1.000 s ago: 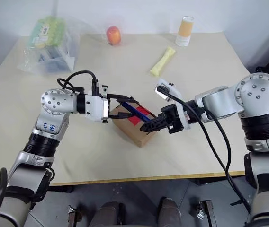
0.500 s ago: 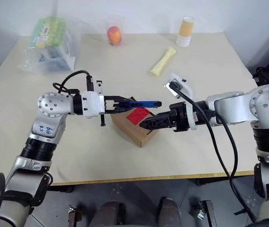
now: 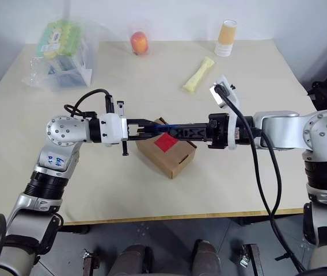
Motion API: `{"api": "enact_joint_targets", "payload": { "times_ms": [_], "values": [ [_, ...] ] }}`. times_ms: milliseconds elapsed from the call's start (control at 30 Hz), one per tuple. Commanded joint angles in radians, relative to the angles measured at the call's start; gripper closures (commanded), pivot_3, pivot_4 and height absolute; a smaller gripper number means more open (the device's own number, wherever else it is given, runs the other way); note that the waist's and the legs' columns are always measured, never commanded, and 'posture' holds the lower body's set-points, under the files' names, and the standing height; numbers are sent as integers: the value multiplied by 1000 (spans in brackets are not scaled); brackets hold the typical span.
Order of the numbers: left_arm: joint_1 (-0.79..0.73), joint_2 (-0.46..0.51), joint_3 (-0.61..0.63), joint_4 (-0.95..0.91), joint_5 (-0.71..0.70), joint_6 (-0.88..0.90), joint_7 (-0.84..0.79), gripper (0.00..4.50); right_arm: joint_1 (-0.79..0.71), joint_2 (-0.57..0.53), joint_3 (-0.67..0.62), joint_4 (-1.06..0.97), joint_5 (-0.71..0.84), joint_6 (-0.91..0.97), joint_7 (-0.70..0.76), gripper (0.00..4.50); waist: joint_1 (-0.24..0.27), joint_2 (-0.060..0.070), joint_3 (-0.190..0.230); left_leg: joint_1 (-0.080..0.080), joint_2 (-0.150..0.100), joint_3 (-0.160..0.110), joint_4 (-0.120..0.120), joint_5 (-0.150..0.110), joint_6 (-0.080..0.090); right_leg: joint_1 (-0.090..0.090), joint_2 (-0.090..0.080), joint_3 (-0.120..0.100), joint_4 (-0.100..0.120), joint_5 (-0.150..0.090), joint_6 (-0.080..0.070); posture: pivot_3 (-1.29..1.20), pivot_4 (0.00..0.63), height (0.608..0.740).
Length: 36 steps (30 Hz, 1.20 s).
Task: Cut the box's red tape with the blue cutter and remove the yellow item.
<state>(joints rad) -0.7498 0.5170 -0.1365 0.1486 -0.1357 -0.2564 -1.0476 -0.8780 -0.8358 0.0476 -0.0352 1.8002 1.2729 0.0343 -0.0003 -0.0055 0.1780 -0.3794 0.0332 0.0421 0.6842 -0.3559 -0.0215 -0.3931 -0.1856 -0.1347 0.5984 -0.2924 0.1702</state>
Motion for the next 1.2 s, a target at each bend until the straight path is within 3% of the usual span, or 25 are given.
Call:
{"api": "enact_joint_targets", "payload": {
  "times_ms": [33,333,367,500,667,733,800,967,1067,1200],
  "values": [
    [-4,0,3,-36,-2,-2,12,4074,-8,15,-36,-2,-4,-20,-6,1061,0,0,0,0,0,0,0,0,0,0,0,0,0,0,0,0,150,740],
    [-1,-3,1,-35,6,0,21,4074,-7,30,-39,2,-14,-12,-2,4191,-1,0,0,0,0,0,0,0,0,0,0,0,0,0,0,0,150,740],
    [0,-4,1,-35,7,-1,22,4074,-5,31,-41,0,-12,-12,-1,4364,-1,0,0,0,0,0,0,0,0,0,0,0,0,0,0,0,150,740],
    [10,-3,-3,-47,-17,23,0,4074,1,38,-48,-7,-19,-19,3,4339,-1,0,0,0,0,0,0,0,0,0,0,0,0,0,0,0,150,740],
    [23,-21,35,-86,-70,138,41,2488,-5,44,-67,-20,-59,-32,17,4339,0,0,0,0,0,0,0,0,0,0,0,0,0,0,0,0,150,740],
    [18,-10,85,-107,-154,255,43,1888,-20,24,-72,-28,-95,-13,48,4339,0,0,0,0,0,0,0,0,0,0,0,0,0,0,0,0,150,740],
    [6,21,151,-122,-271,395,19,1883,-51,-17,-66,-32,-161,22,101,4339,-2,0,0,0,0,0,0,0,0,0,0,0,0,0,0,0,150,740],
    [-12,97,225,-26,-300,458,-2,1883,-194,-78,4,14,-347,123,247,4339,-7,1,0,0,0,0,-1,0,0,-1,0,1,1,0,0,0,150,740],
    [19,86,198,-22,-287,468,-16,2449,-297,-95,120,-3,-528,145,375,4339,-5,1,0,1,0,1,-1,0,0,-1,0,1,1,0,0,0,150,740],
    [65,64,141,-64,-265,510,-13,3751,-367,-101,215,-10,-692,129,529,4339,2,0,0,0,0,0,0,0,0,-1,0,1,1,0,0,0,150,740]
  ]
}}
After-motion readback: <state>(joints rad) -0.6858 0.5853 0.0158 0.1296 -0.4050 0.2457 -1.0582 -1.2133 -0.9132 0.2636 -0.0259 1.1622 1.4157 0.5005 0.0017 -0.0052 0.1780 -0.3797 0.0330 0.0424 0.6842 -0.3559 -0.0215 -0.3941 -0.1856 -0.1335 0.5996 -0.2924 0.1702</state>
